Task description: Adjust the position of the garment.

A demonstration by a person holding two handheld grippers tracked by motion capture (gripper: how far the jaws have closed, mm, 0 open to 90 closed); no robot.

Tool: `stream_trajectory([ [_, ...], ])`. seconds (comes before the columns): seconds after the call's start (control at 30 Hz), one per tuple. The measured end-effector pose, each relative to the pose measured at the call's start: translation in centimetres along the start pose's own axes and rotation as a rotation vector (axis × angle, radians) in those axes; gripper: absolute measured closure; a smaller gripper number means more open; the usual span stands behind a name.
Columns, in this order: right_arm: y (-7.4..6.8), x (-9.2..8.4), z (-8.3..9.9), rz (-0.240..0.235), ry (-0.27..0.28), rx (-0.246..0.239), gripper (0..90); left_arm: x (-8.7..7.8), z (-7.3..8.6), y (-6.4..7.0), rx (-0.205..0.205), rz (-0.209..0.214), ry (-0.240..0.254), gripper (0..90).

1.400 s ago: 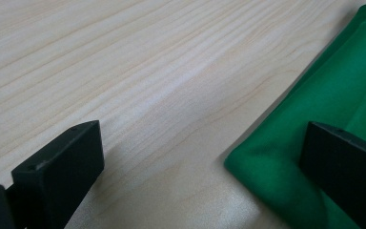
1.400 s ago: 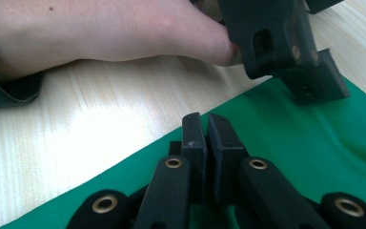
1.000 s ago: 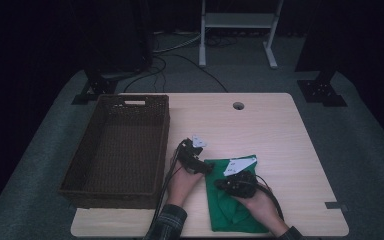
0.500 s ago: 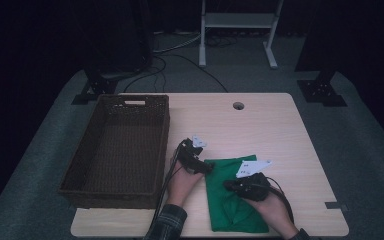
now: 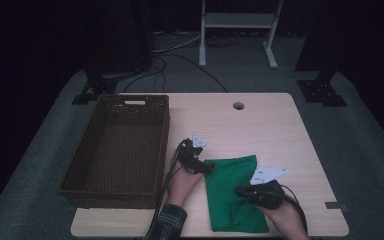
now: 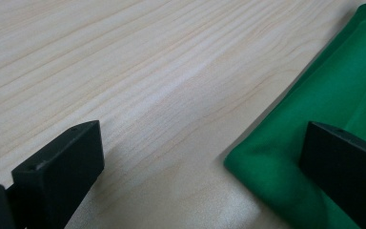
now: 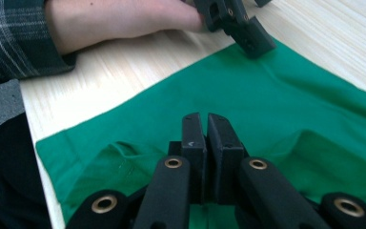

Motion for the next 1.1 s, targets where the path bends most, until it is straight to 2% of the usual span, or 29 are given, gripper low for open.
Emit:
stream_trajectory([
  [0.6,0.0,-3.7,2.5,0.043,0.006,0.034,86.1,0.0,0.0,0.0,0.000,0.000,0.000,0.3],
  [0.77,-0.3,-4.3,3.8,0.046,-0.014,0.051,86.1,0.0,0.0,0.0,0.001,-0.001,-0.001,0.2],
  [0.93,-0.5,-4.6,5.1,0.056,-0.044,0.039,85.9,0.0,0.0,0.0,0.001,0.000,-0.001,0.2],
  [1.1,-0.4,-4.5,6.8,0.056,-0.082,0.065,85.9,0.0,0.0,0.0,0.001,0.000,-0.001,0.2],
])
Point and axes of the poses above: each handheld gripper's, and its own axes: x roughly forward along the jaws, z roughly out of its underside, y roughly to its right, the point moved 10 cm from there along x, roughly forward along the jaws, and after that the axes turned 13 degrees about y, right-handed, at the moved point
